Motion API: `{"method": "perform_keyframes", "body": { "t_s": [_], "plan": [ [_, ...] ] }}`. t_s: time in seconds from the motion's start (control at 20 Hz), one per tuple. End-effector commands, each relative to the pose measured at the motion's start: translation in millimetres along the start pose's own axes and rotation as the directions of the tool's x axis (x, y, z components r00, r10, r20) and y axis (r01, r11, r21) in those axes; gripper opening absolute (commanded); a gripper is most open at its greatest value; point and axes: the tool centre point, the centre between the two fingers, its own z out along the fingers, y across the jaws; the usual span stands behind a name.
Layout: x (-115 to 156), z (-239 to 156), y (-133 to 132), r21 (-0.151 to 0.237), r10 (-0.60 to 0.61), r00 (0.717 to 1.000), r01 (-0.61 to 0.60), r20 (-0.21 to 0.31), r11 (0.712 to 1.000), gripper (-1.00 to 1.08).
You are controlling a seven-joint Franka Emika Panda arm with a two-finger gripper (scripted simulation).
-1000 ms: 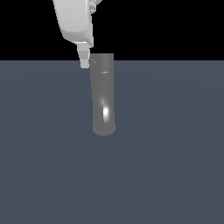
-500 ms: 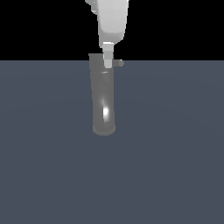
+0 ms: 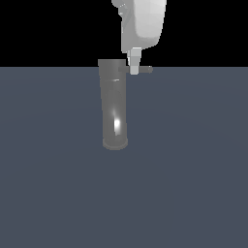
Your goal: Turn on the faucet by rotating a designated handle.
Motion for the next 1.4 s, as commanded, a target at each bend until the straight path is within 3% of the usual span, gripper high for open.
{"method": "perform_keyframes", "body": {
  "t_s": [0.0,1.35],
  "plan": [
    [6.8,0.1,-4.4,0.000,0.005,1.000,-0.005,0.000,1.000,-1.00],
    [62.8,0.1,-54.3,0.000,0.023,1.000,-0.023,0.000,1.000,-1.00]
  ]
}}
